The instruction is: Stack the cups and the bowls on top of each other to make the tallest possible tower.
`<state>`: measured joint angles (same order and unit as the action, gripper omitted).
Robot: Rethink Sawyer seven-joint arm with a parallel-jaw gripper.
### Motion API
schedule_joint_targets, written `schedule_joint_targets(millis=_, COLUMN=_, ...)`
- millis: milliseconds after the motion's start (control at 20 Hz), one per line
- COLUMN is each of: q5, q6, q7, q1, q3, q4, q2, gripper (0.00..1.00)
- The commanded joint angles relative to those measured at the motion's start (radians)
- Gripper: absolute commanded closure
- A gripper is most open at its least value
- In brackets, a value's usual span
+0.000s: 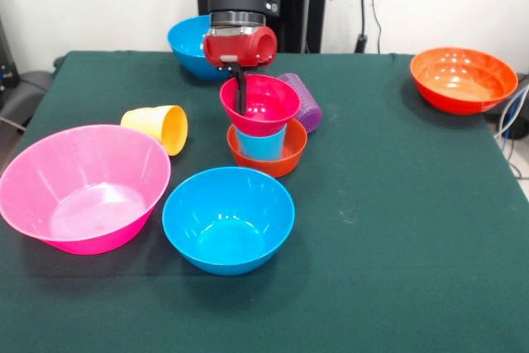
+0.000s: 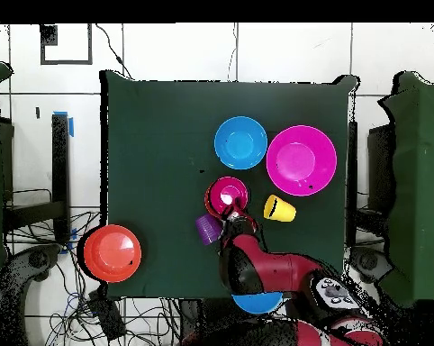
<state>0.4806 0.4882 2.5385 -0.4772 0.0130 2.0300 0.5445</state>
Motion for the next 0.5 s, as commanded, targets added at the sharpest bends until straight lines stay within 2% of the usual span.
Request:
schedule_joint_targets(millis=50, q5=-0.100, q6=-0.030, q7=0.105, q1=0.085, q3=0.074, q4=-0.077, q2=-0.021, gripper=1.00)
schedule_joint_targets(millis=200, q5=-0.136, q6=-0.027, q7=0.111, q1=0.111, q3=0.065, q4=-0.071, q2=-0.019, gripper=1.00)
schedule_joint_targets(millis=500, q5=-0.091, q6=-0.028, q7=0.111, q1=0.066, q3=0.114, q4=-0.086, q2=-0.037, gripper=1.00)
